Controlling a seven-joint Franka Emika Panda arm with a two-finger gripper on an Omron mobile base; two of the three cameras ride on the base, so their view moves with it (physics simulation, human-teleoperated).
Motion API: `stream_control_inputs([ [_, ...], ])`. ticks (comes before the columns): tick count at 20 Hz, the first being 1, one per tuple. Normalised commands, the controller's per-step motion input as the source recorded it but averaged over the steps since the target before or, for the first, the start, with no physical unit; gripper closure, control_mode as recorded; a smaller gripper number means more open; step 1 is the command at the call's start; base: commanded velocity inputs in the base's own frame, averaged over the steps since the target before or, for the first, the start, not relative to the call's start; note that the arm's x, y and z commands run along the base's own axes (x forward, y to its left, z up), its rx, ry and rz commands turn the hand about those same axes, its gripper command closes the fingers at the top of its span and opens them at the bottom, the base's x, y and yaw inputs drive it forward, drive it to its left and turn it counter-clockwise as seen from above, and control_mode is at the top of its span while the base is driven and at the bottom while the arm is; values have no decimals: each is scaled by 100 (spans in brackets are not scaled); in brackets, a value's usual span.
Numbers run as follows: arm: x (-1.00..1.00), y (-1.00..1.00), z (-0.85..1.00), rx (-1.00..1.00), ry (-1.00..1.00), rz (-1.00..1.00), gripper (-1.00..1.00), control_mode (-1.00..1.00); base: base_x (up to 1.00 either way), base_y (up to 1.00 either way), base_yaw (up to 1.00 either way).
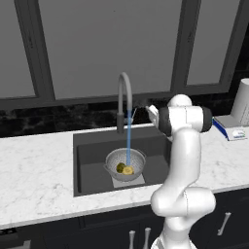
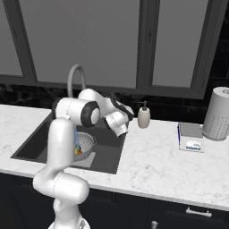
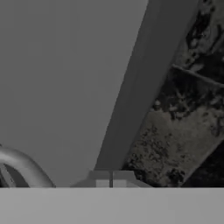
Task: Put the colander in the sink, put the kiwi, kiwi, apple in the colander, and turn on the sink faucet and pour water over the colander.
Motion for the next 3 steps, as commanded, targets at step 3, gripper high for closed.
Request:
stream_control_inputs([
  [3,-100,-42,54,32,-52,6,100,-100,0,0,0],
])
